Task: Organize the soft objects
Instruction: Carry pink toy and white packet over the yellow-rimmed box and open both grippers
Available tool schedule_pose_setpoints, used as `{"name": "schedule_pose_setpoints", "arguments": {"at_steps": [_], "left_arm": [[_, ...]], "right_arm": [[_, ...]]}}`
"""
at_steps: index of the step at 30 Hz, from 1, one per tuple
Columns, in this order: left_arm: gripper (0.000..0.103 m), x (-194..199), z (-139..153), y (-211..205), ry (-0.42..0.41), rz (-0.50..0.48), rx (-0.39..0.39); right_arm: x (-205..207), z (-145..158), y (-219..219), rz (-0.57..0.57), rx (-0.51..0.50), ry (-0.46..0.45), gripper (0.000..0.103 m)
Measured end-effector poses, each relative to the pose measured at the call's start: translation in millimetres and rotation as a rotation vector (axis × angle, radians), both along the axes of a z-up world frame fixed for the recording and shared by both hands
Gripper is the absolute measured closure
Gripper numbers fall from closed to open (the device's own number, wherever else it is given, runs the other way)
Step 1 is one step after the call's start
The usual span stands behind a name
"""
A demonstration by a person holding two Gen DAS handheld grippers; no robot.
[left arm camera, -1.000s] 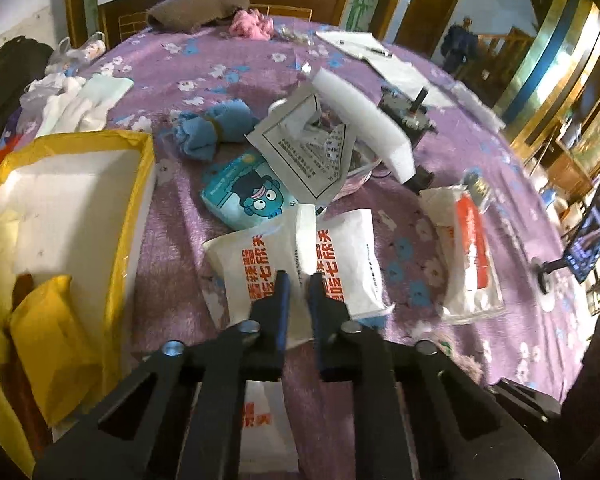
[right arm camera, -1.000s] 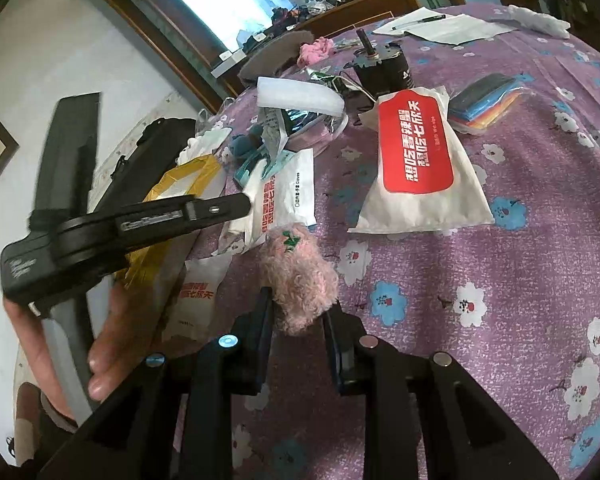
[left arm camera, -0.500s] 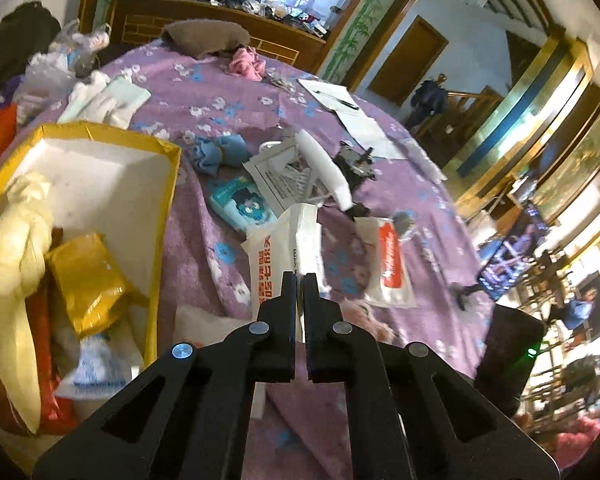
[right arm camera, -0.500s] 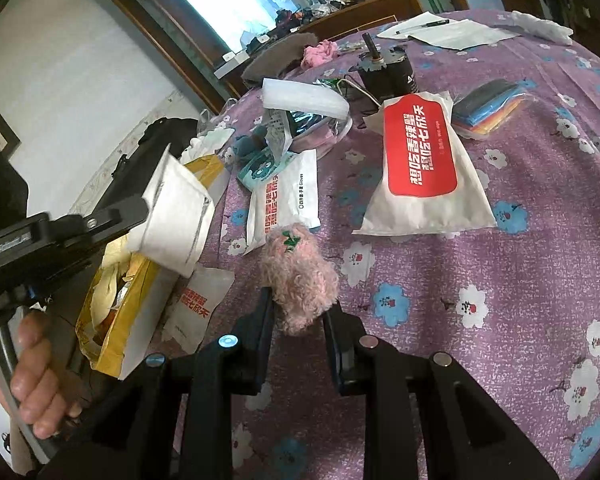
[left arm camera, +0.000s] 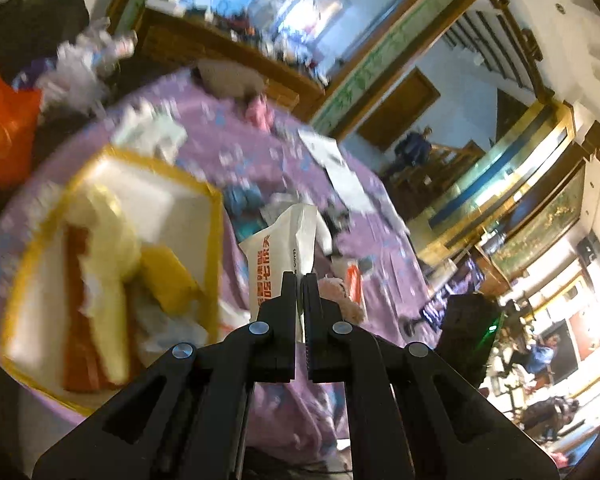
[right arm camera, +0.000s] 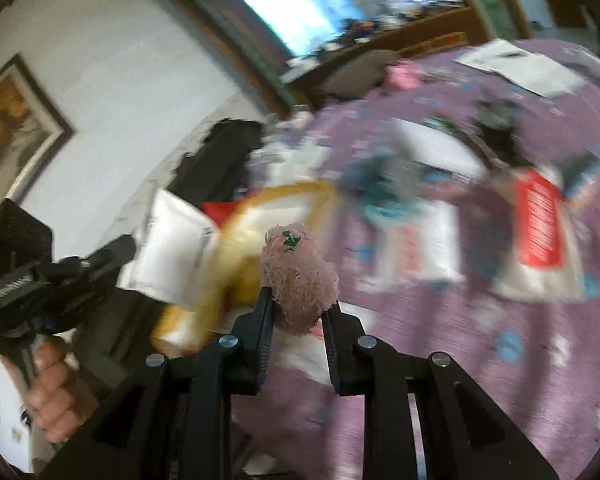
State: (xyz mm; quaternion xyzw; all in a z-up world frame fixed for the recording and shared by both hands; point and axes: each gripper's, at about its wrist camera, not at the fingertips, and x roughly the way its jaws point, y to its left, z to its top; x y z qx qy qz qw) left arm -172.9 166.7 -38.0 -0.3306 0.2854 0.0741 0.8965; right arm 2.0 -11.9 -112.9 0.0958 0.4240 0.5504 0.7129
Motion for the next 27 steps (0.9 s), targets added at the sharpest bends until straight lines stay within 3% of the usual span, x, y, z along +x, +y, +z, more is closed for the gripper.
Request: {"name": "schedule_pose_setpoints", "arguments": {"at_steps": [2,5,11,20,25,26,27], "left_arm": [[0.101,-0.7,2.9,12.0,0.020,0.051,0.046],[0.101,7.8,-12.0,34.0,0.064,0.078,0.041],[0.101,27.5,-56.5,65.3,0.178,0.116,0.034],[0.101,43.3,-78.1,90.6,0.227,0.166,0.045],[0.099,47.1,-89.5,88.3,0.258,0.179,0.071],[0.098,44.9,-91.1,87.3,0.245,0.176,0.066],[0.096,42.0,-92.4,86.3,0.232,0.176,0.054]], "right_arm": [[-4.4,13.6,21.0,0.052,0.022,0.002,0.081],[-8.4,19.2,57.4,0.087,0.007,-0.023,0.081],[-1.0,-3.7,114.8,0.123,-0.065,-0.015,0.081],[0.6,-24.4,156.8,0.149,-0.129,-0.037,0.080],[-2.2,-33.8,159.9,0.171,-0.119,-0.022,0.070],[-2.3,-35.1,155.7,0.165,-0.114,-0.014,0.067],[-1.6,-35.8,151.8,0.158,-0.107,-0.006,0.056]]}}
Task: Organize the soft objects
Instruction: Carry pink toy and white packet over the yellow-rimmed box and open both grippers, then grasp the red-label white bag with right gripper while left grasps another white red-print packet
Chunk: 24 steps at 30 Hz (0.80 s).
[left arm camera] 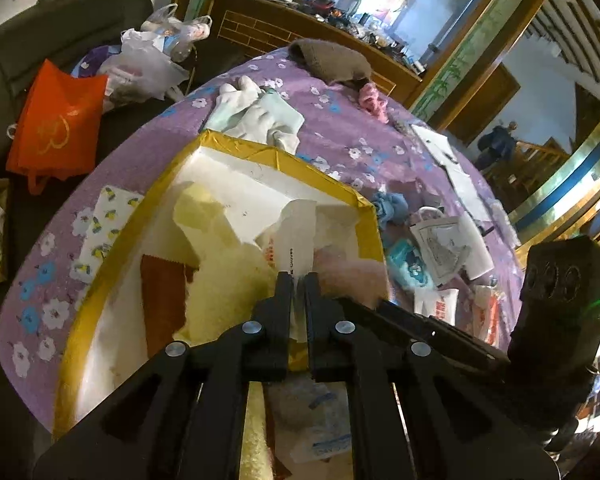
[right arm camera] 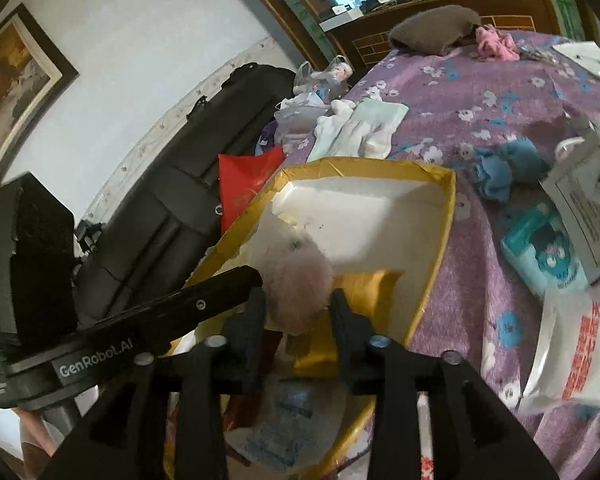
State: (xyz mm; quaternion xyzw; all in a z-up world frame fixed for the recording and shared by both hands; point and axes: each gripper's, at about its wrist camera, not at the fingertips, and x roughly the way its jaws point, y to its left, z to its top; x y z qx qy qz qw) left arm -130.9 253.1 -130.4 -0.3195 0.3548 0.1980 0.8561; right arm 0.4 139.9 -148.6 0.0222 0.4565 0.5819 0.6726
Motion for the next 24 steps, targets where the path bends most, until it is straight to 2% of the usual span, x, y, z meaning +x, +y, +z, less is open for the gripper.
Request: {"name": "schedule_pose_setpoints", "arguments": {"at_steps": [1,2,5,10,16,24], "left_arm": [[0.090,-2.5,-0.8,-0.8,-0.011,0.001,-0.008],[0.077,-5.2,-1.3,-2.6,-0.027,-0.003,-0.015],[0.054,-14.7,-0.8,-9.6,-0.061,0.015,-0.019],[0.052,-26.4,5.5,-31.0,-0.096,0.012,0.008],[0.052,-34.4,11.0,-78.5,-0.097,0.027,0.140],[0.052,-6.3,-4.3,-122.4,-0.052,-0.075,0.091]], "right_arm": [[0.6,-0.4,-5.5,-0.012,0.011,0.009,0.044],[1.1,-0.5,-14.8,-0.029,0.031,0.020,0.040],[0.1,0.7,-36.5,-0.043,0.069,0.044,0.036],[-8.8,0.5,-70.1,-0.007,0.104,0.046,0.036],[-23.1,-6.7,-118.2,-0.044,0.075,-0.085,0.036],[-1.7,-21.8,-168.4,-0.172,0.034,-0.073,0.036]]}}
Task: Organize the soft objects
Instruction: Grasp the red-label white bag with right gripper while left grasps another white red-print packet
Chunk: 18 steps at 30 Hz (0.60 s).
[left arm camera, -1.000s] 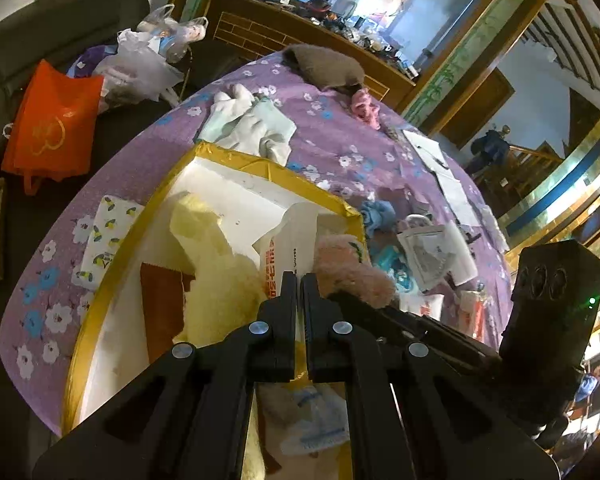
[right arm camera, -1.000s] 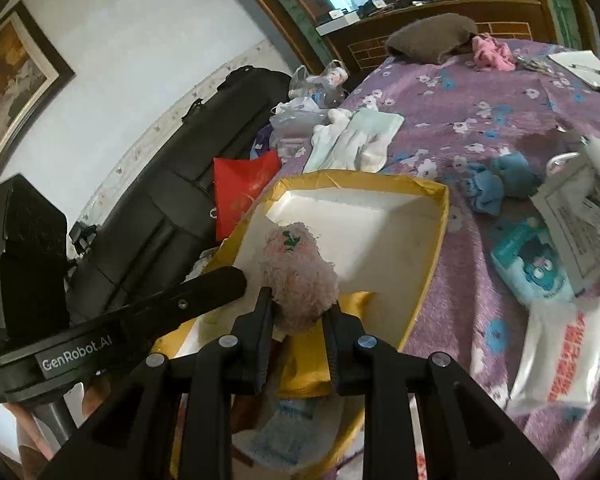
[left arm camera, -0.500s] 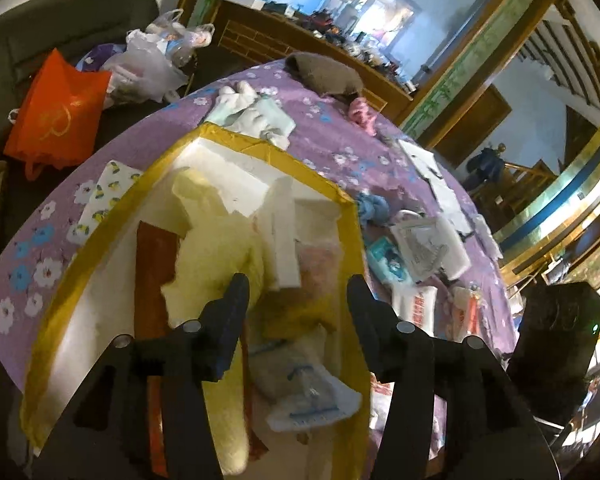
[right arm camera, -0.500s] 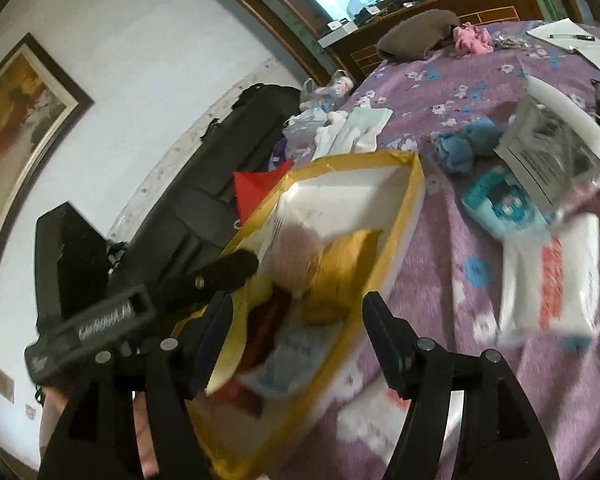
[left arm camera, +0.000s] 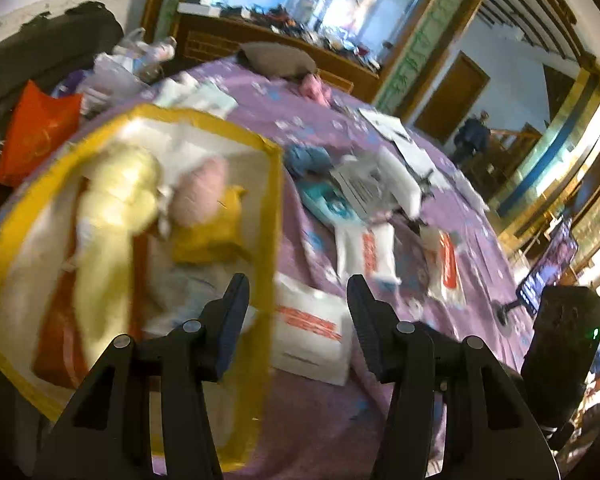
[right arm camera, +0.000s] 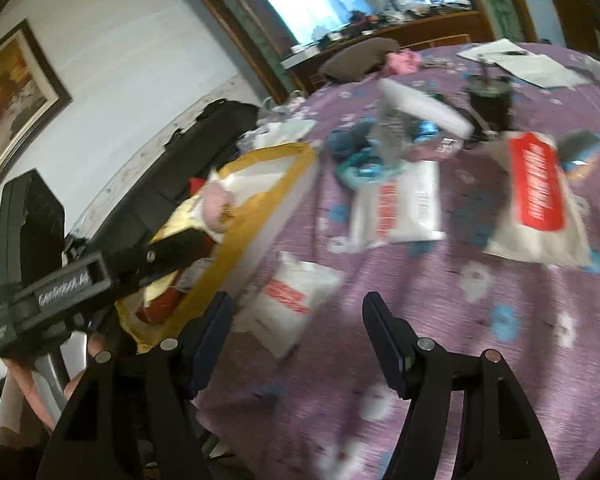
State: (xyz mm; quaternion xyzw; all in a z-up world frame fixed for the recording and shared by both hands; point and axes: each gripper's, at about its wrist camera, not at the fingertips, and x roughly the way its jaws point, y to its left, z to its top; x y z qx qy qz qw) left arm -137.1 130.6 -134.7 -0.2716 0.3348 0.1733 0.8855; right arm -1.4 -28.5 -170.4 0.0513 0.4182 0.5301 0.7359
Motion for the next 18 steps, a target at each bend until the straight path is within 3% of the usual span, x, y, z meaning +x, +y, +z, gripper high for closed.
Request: {"name": "schedule_pose_setpoints", "arguments": {"at_steps": [4,7,10,12,18], "left_arm": [[0.052,12.6,-0.5,-17.3,0.021,-0.058,0.047],[0.052,16.4,1.2,-21.3,0.024,-0.096,0.031],[0.052,17.9,4.7,-28.8,0.017,-0.089,0.095],[0.052,21.0,2.9,-31.0,0.024,-0.111,0.084],[0.052,27.0,-3.4,-39.9,0.045,-0.145,0.087]], "right_arm": [[11.7,-1.0,-9.0,-0.025,0.008,0.016,0.036],[16.7,1.1,-10.6,-0.051,-0.012,0.004,0.035],[14.2,7.3,-14.6,-0.060,-0.026,-0.060,0.035],[17.3,8.9,-17.1,-0.084,-0.048,-0.091,0.036],[43.6,-2.1,-30.1,-0.148,-0.065,-0.021,0.036]]}}
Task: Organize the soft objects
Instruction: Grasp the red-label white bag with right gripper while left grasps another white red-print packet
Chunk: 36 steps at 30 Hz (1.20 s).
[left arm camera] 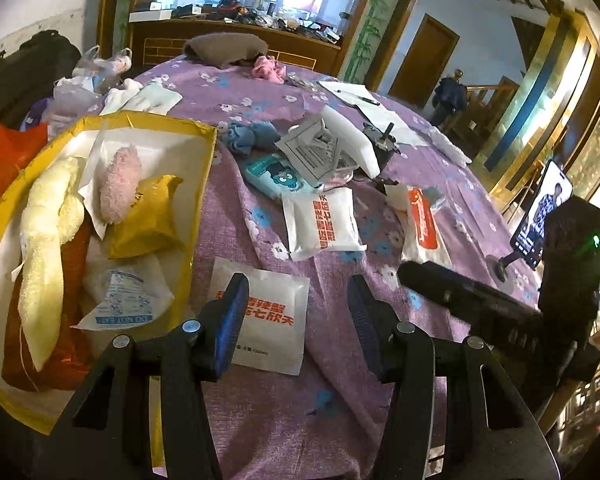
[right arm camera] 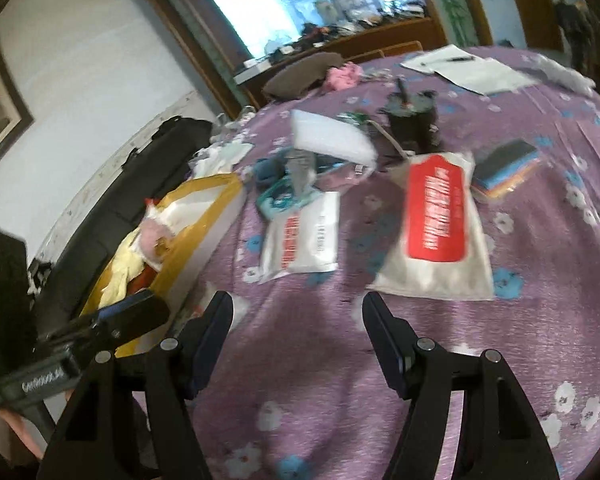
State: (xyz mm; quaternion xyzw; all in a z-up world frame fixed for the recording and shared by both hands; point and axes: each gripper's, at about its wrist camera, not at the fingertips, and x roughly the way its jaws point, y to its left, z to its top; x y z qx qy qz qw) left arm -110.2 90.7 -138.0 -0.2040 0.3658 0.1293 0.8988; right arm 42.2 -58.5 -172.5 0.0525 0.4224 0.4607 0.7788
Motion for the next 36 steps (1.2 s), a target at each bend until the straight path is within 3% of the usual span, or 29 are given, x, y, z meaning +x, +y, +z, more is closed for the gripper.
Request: {"name": "schedule_pose_setpoints", "arguments": {"at_steps": [12,17,28,29,31,36], "left_arm": [[0.052,11.2,-6.5,0.4,0.024,-0.023,-0.040],[0.052,43.1,-8.6,-1.2,0.081,-0.057,-0.024],[0.052,115.3,-44.1,19.8,0.191,-0.010,-0.062],[0.052,118.6,-45.7,19.8,0.188,-0.010,-0.067],[0.051,126.0,-48.7,17.6,0.190,-0.011,-0.070],[0.044,134.4,-49.6,7.7,0.177,0.000,-0.041]], "right_arm": [[54.8,1.7,-15.1,-0.187,-0.063,0.029,0.035],[80.3,-11.5,-5.2,-0.241,-0.120,0.054,0.035],[84.2,-18.8,1.2,-0.249,-0.128,0.029,0.036],[82.7,-16.6,0.4,-0.252,-0.121,0.014,0.037],[79.7,-15.9,2.2,-0.245,-0.129,-0.001,0.050],[80.4,-18.6,3.3,-0.220,-0.120,0.022,0.058]]}}
